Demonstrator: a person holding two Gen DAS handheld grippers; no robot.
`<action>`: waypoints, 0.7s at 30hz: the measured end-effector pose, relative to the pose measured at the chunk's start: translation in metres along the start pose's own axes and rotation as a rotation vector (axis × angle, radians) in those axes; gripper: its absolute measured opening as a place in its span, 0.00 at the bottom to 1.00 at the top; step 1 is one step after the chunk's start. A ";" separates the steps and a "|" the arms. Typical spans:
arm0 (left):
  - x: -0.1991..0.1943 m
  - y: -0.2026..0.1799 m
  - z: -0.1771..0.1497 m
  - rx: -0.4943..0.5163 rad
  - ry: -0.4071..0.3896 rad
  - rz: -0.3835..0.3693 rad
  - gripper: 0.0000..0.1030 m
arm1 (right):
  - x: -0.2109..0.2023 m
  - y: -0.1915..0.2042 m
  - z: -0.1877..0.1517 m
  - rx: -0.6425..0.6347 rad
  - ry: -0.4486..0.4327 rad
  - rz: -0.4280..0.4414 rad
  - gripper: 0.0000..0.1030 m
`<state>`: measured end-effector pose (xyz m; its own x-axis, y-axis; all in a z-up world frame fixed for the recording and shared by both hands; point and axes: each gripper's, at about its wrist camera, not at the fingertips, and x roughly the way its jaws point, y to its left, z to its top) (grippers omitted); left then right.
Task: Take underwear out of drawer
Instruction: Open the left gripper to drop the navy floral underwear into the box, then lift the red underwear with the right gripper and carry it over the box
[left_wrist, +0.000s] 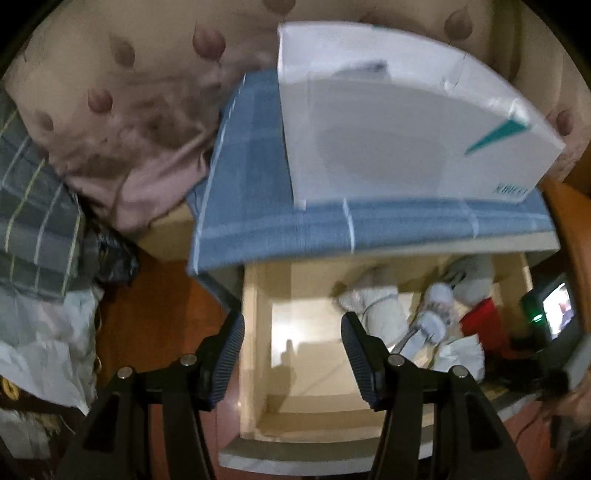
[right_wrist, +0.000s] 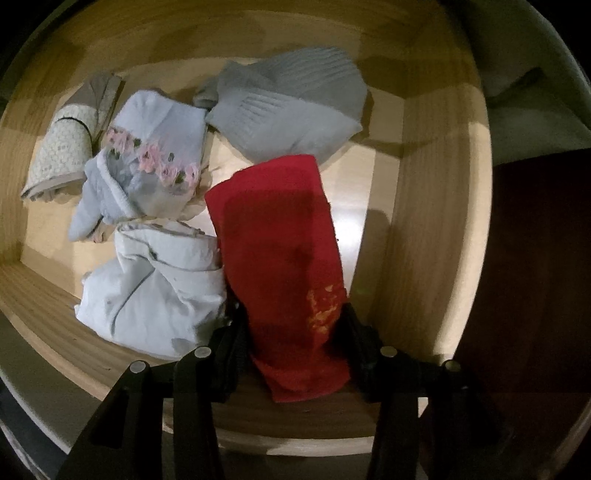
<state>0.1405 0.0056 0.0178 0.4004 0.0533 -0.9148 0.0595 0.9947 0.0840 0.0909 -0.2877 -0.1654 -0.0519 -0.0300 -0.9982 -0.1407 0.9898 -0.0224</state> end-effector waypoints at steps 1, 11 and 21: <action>0.007 -0.003 -0.006 -0.005 0.006 0.005 0.54 | -0.001 -0.001 0.001 -0.003 -0.001 0.000 0.39; 0.055 -0.018 -0.040 -0.047 0.062 -0.020 0.54 | -0.015 -0.003 0.004 0.014 -0.057 -0.006 0.34; 0.075 -0.020 -0.059 -0.101 0.066 0.002 0.54 | -0.064 -0.009 -0.001 0.014 -0.174 0.039 0.33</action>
<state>0.1159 -0.0048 -0.0759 0.3387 0.0573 -0.9391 -0.0352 0.9982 0.0482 0.0945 -0.2947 -0.1009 0.1154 0.0317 -0.9928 -0.1277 0.9917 0.0168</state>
